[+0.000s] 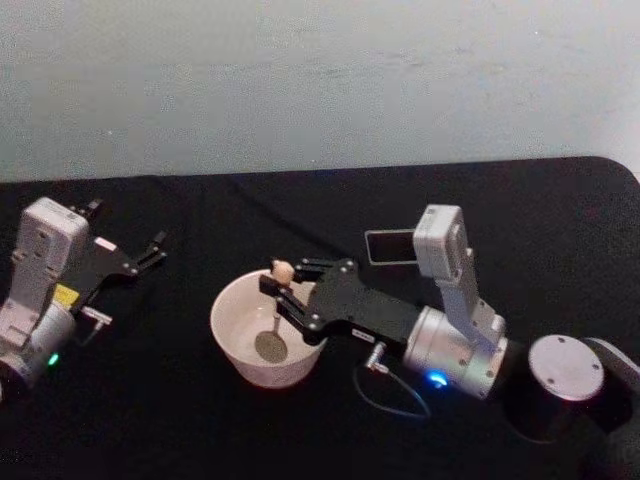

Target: Pick up the stirring spoon with one hand, stir inside the cup, then place it back in its original position.

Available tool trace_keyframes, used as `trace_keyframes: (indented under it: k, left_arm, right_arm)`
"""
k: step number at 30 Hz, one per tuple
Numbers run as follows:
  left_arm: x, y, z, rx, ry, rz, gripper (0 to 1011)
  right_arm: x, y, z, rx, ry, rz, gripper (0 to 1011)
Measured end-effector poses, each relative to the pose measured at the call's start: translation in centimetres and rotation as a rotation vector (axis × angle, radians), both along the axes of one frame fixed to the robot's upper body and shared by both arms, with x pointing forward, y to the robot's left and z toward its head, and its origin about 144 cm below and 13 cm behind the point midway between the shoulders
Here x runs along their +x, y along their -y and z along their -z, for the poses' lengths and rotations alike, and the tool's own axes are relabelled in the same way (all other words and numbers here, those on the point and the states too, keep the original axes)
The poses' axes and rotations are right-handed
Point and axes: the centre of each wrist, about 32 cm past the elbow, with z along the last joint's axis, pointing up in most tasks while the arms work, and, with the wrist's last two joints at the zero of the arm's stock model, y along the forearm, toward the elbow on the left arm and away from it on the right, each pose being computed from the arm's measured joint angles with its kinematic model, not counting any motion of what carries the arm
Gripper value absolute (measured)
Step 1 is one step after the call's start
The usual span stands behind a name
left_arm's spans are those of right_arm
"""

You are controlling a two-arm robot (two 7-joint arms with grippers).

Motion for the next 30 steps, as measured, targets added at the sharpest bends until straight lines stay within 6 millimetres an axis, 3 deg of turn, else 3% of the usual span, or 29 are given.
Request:
trace_keyframes:
  k: [10,30]
  left_arm:
    - [0.0,0.0,0.0,0.000,0.000,0.000,1001]
    - [0.0,0.0,0.0,0.000,0.000,0.000,1002]
  right_arm:
    - [1.6,-1.2,0.0,0.000,0.020,0.033,203]
    - [2.5,-0.1,0.0,-0.002,0.033,0.089,203]
